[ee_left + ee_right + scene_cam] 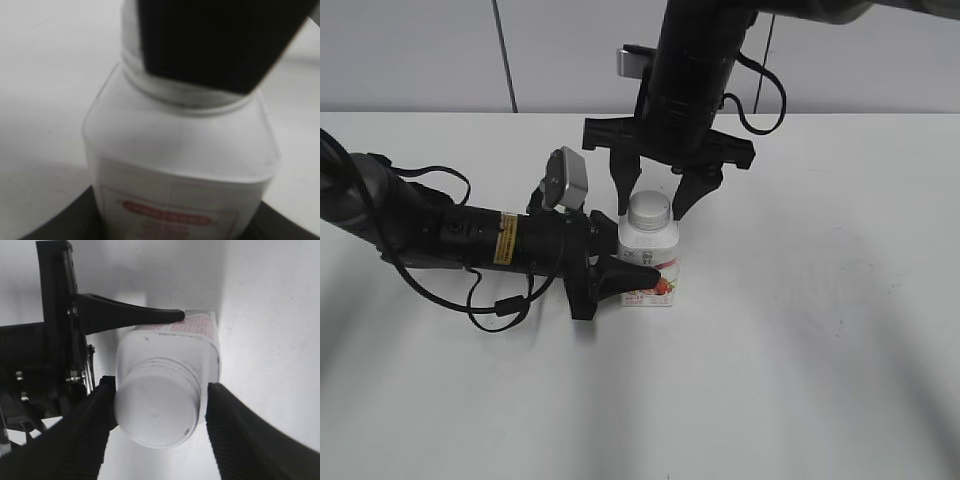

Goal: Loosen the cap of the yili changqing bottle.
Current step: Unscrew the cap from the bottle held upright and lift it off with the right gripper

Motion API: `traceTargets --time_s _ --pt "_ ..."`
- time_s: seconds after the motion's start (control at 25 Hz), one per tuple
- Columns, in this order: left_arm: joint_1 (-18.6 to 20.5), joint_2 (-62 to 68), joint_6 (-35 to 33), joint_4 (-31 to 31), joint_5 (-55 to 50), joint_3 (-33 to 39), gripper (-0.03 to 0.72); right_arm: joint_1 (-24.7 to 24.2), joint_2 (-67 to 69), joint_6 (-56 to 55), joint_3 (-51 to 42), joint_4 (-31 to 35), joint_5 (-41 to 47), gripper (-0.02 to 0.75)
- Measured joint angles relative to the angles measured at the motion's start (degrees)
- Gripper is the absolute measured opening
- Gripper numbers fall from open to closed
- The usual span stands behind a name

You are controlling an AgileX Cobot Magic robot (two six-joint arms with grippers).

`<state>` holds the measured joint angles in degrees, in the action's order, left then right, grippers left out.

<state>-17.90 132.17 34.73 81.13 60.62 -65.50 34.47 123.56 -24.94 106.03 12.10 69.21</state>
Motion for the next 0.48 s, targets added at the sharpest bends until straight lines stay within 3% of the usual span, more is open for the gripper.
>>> traceTargets --time_s 0.12,0.24,0.48 --pt "0.00 0.00 0.00 -0.05 0.00 0.00 0.358 0.00 0.00 0.00 0.00 0.00 0.12 0.462" --pt "0.00 0.00 0.00 -0.05 0.00 0.00 0.357 0.00 0.00 0.00 0.00 -0.06 0.17 0.398" --pt "0.00 0.00 0.00 -0.05 -0.06 0.00 0.357 0.00 0.00 3.65 0.00 -0.29 0.23 0.396"
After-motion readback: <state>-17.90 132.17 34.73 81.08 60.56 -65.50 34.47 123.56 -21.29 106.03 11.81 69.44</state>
